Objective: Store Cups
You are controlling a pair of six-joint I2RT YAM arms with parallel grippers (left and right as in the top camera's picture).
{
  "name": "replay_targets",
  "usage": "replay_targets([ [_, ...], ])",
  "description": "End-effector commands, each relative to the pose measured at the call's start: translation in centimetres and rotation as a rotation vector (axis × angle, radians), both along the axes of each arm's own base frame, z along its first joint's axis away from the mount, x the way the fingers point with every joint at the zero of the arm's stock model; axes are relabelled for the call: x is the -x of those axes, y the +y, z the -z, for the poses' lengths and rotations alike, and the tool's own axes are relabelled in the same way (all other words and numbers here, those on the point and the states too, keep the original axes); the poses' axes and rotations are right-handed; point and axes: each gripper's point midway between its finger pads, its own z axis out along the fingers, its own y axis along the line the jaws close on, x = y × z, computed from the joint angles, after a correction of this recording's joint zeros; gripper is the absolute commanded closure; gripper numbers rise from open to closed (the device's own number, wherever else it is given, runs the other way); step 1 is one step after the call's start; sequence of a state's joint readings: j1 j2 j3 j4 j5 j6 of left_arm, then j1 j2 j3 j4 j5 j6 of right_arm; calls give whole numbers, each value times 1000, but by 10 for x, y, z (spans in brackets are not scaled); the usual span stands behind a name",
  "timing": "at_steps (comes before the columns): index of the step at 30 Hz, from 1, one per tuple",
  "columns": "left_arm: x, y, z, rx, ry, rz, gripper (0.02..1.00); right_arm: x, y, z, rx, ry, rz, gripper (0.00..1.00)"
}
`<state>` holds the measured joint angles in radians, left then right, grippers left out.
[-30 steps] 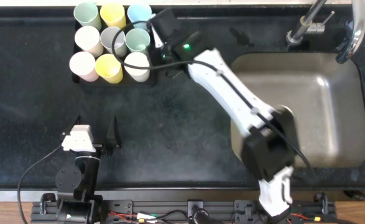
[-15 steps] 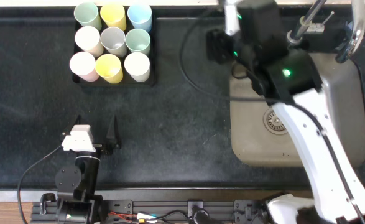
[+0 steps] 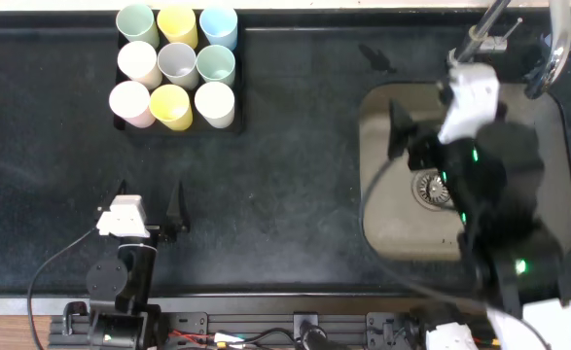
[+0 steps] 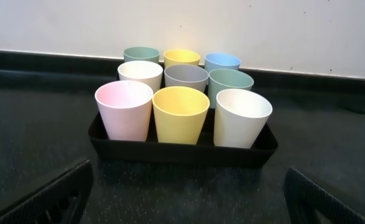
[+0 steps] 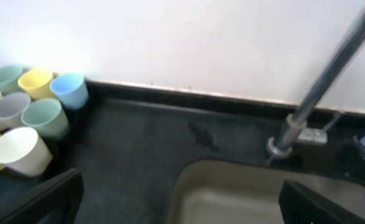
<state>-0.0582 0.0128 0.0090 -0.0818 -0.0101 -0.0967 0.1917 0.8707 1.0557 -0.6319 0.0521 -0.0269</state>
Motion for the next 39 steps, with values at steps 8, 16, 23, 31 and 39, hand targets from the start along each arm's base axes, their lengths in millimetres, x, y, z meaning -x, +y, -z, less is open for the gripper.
replay_targets([
  [8,1,-2,-1,-16,-8,14,18,48,-12,43,-26,-178,9,3],
  [16,1,-2,-1,-16,-8,14,18,62,-17,87,-30,-179,19,3],
  [23,1,-2,-1,-16,-8,14,18,60,-18,107,-58,-261,27,7],
  [31,1,-2,-1,-16,-8,14,18,56,-31,136,-133,-248,103,3],
  [39,1,-2,-1,-16,-8,14,18,52,-33,150,-159,-281,111,3],
])
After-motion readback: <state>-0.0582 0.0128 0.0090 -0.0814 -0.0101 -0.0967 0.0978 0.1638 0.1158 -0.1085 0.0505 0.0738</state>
